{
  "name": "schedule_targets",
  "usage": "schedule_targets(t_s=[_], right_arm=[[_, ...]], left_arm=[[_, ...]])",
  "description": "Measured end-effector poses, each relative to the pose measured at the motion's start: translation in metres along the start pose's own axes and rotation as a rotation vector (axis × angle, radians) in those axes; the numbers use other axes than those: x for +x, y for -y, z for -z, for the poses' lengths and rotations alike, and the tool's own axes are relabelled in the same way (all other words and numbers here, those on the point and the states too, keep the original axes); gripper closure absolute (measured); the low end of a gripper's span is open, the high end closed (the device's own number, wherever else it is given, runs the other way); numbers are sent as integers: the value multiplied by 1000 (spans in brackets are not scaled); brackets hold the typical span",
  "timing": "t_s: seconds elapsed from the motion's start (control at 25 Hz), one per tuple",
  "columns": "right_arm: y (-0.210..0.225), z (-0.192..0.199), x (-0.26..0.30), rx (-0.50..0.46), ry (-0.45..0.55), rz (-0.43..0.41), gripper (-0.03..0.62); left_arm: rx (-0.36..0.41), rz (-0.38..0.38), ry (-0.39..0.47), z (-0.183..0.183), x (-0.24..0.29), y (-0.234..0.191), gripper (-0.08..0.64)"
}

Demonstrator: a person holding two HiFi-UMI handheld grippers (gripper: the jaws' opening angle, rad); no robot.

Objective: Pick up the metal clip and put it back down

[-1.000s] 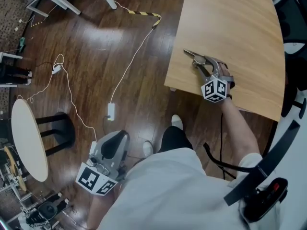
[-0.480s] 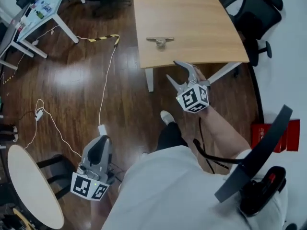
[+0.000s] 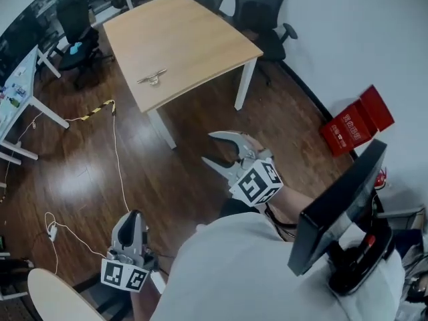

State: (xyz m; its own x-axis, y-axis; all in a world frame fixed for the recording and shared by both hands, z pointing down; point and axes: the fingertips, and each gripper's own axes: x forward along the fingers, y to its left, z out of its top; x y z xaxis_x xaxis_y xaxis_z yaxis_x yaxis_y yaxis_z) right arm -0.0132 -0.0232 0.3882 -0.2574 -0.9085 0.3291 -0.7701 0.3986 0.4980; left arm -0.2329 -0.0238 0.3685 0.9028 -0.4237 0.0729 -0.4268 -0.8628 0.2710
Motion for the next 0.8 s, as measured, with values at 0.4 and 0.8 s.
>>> schedule_targets(t_s=[0.4,0.8], right_arm=[[0,-3,-98,41,27,0,399],[17,29,-159,64,62,-8,403]], left_arm=[[27,98,-14,11,43,73,540],[36,137,-46,35,82,161,541]])
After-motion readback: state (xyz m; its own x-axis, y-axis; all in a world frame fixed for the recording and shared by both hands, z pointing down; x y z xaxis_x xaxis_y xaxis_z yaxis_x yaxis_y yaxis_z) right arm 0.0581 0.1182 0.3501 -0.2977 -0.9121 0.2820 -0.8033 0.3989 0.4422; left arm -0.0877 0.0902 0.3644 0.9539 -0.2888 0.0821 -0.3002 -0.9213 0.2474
